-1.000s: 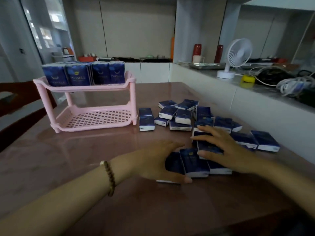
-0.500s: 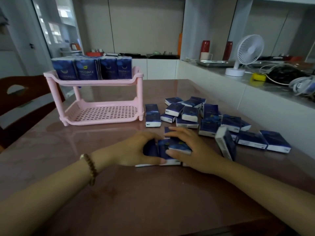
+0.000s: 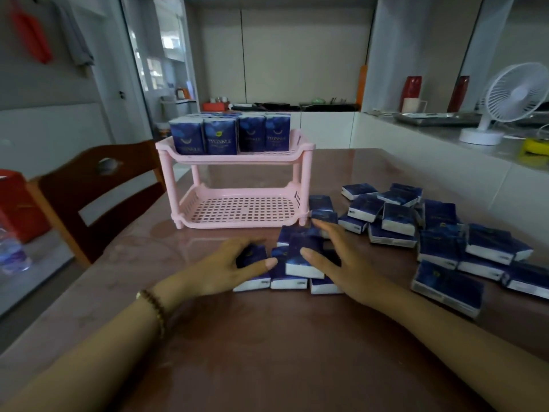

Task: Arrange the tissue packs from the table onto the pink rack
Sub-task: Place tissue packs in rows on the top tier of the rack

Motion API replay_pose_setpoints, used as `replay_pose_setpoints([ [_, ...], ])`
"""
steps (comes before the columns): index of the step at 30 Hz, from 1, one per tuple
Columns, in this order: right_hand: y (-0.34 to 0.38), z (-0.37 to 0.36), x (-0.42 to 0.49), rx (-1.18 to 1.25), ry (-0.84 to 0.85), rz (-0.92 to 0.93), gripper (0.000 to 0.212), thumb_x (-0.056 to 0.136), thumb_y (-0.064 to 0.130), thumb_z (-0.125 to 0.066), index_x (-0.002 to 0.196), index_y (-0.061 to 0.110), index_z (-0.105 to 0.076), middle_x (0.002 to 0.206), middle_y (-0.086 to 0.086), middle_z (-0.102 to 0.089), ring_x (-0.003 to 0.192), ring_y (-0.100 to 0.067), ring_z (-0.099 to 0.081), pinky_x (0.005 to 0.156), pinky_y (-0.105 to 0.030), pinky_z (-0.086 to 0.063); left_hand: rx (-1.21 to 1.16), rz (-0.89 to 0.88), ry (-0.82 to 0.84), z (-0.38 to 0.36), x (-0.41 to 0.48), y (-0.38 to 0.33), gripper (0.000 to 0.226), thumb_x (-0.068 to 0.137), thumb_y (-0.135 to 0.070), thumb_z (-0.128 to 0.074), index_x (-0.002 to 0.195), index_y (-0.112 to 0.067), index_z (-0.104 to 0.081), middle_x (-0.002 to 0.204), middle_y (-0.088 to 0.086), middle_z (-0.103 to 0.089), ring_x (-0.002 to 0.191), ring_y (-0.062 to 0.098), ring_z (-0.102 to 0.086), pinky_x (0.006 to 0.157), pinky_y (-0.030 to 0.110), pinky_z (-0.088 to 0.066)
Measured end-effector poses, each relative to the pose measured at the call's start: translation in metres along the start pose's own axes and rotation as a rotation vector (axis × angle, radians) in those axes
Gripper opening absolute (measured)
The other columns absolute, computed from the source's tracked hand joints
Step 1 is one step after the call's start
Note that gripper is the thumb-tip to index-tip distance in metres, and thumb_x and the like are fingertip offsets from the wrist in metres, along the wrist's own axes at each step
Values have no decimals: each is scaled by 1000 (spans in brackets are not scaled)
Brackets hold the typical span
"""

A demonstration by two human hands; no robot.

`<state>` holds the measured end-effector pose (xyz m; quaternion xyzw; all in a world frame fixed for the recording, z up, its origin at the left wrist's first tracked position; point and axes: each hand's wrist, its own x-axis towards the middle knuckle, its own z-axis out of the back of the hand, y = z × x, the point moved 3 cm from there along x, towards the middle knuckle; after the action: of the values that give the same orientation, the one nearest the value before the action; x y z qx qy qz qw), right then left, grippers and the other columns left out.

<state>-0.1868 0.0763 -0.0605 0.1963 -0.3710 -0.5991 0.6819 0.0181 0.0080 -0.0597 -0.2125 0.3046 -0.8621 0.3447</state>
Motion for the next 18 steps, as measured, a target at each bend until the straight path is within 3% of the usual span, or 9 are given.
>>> replay_pose_setpoints([
  [3, -7, 6, -1, -36, 39, -76, 88, 60, 76, -46, 134, 30, -37, 131, 16, -31, 126, -6, -35, 108, -31, -33, 21, -22, -18, 7, -2, 4, 66, 73, -76, -47, 119, -30, -55, 118, -13, -60, 107, 1, -57, 94, 25, -49],
  [6, -9, 5, -2, 9, 93, -107, 87, 54, 78, -52, 128, 33, -44, 132, 11, -34, 124, -9, -40, 108, -34, -37, -23, -53, 23, 14, -9, 7, 47, 74, -59, -60, 113, -34, -60, 111, -16, -66, 102, 4, -62, 89, 25, -52],
  [8, -7, 6, -2, 56, 92, -69, 80, 55, 77, -60, 123, 37, -45, 130, 11, -41, 120, -7, -44, 105, -35, -41, -67, -40, 32, 18, -12, 8, 46, 71, -51, -68, 111, -31, -59, 109, -12, -67, 99, 5, -63, 86, 20, -52],
  [13, 7, 2, -9, 271, 84, 27, 72, 60, 50, -76, 122, 45, -39, 120, 14, -61, 111, -3, -58, 98, -33, -47, -215, -98, -29, 17, -12, -3, 40, 75, -13, -75, 109, -9, -53, 103, 1, -65, 87, 13, -66, 76, 25, -56],
  [15, 11, 1, -10, 324, 43, 24, 73, 61, 40, -77, 123, 46, -39, 113, 12, -65, 104, -2, -63, 88, -28, -52, -267, -119, -79, 17, -12, -4, 41, 76, -12, -74, 111, -11, -53, 106, -2, -64, 89, 15, -66, 75, 29, -57],
  [18, 13, 4, -10, 366, -84, -24, 53, 64, 29, -77, 108, 40, -50, 100, 17, -66, 94, 10, -62, 73, -14, -51, -298, -116, -139, 20, -12, -4, 39, 74, -24, -71, 110, -21, -57, 110, -10, -67, 97, 12, -67, 75, 27, -57],
])
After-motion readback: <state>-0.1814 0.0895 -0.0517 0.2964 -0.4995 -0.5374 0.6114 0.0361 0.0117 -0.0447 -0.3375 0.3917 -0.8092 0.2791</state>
